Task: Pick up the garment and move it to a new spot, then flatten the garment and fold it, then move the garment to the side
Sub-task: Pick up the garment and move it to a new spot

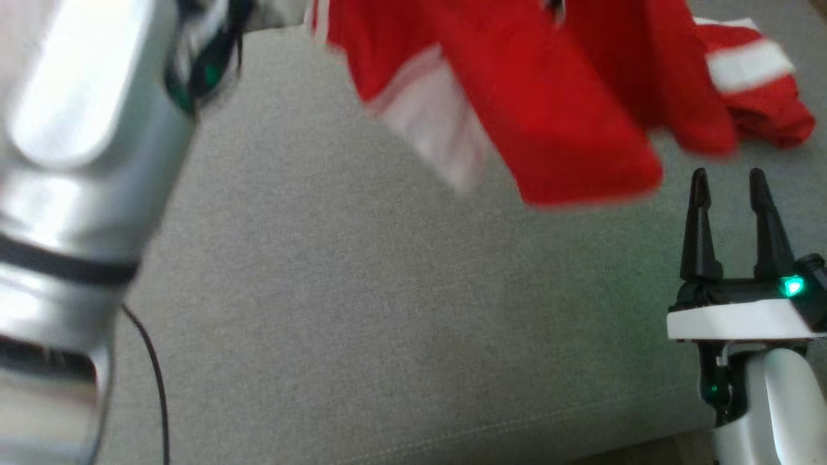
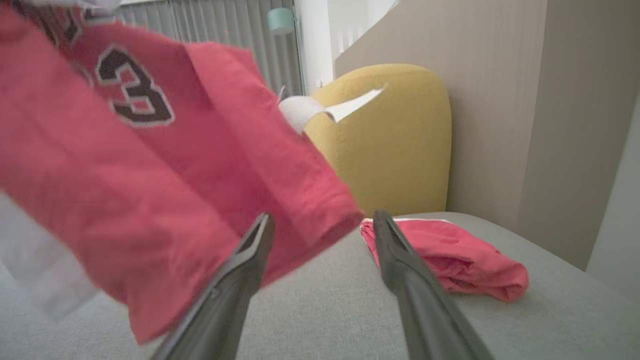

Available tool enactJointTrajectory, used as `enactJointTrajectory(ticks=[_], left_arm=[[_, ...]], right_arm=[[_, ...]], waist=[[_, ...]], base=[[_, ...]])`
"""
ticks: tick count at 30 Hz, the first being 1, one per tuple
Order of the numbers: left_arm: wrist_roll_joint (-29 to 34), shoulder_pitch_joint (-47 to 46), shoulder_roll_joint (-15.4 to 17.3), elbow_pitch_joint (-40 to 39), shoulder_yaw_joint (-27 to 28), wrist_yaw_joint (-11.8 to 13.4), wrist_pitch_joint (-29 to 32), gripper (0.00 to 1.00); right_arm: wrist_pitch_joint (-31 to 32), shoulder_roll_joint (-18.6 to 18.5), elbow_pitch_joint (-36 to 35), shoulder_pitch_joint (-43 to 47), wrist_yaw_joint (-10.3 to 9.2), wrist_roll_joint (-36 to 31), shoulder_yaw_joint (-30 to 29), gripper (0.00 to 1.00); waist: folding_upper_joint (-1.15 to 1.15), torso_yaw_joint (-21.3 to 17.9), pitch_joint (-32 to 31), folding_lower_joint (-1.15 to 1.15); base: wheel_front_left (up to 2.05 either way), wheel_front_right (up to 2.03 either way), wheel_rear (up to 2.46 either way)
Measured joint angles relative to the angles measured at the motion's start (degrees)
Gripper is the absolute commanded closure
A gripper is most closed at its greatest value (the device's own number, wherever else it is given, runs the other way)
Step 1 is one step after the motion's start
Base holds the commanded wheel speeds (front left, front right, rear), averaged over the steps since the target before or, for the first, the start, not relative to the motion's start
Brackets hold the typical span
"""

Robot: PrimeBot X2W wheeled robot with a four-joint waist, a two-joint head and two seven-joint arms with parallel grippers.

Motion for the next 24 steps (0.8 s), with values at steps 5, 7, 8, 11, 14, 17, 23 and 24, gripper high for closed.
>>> enactJointTrajectory(ticks=[5, 7, 8, 11, 14, 17, 23, 24], left_arm=[[-2.53, 12.66, 0.04, 6.01, -0.08, 2.88, 0.33, 1.0], [-2.75, 16.26, 0.44, 9.66, -0.08, 3.83, -0.42, 1.0], [-2.75, 17.5, 0.86, 11.39, -0.04, 4.17, -0.91, 1.0], [-2.77, 19.06, 2.27, 16.08, 0.56, 4.95, -2.63, 1.0], [-3.48, 19.04, 2.87, 19.12, 1.82, 5.24, -4.45, 1.0], [-3.81, 19.03, 2.75, 21.48, 1.88, 5.01, -5.71, 0.79], [-4.21, 19.32, 1.15, 23.27, 1.76, 3.63, -9.39, 0.0], [-4.2, 19.69, 0.77, 22.9, 1.6, 3.22, -9.98, 0.0]], right_arm=[[-0.19, 0.02, 0.38, -0.13, 0.0, 0.78, 0.44, 0.0], [-0.49, 0.02, 0.48, -0.64, 0.0, 0.82, 0.69, 0.0], [-0.49, 0.02, 0.49, -0.92, 0.0, 0.9, 0.88, 0.0], [-0.51, 0.03, 0.83, -1.76, 0.0, 1.22, 1.27, 0.0], [-0.59, 0.03, 1.14, -2.04, 0.0, 1.21, 1.26, 0.0], [-0.62, 0.03, 1.76, -2.03, 0.0, 1.2, 1.19, 0.0], [-0.65, 0.03, 2.2, -1.96, 0.0, 0.85, 1.63, 0.0], [-0.65, 0.03, 2.32, -1.86, 0.0, 0.56, 1.67, 0.0]], waist=[[0.0, -0.7, 2.26, 0.0], [0.0, -0.98, 3.19, 0.0], [0.0, -1.14, 3.65, 0.0], [0.0, -1.68, 4.83, 0.0], [0.0, -1.96, 5.54, 0.01], [0.0, -1.61, 5.5, 0.01], [0.0, -0.31, 3.7, 0.0], [0.0, -0.02, 3.27, 0.01]], base=[[0.0, 0.0, 0.0], [0.0, 0.0, 0.0], [0.0, 0.0, 0.0], [0.0, 0.0, 0.0], [0.0, 0.0, 0.0], [0.0, 0.0, 0.0], [0.0, 0.0, 0.0], [0.0, 0.0, 0.0]])
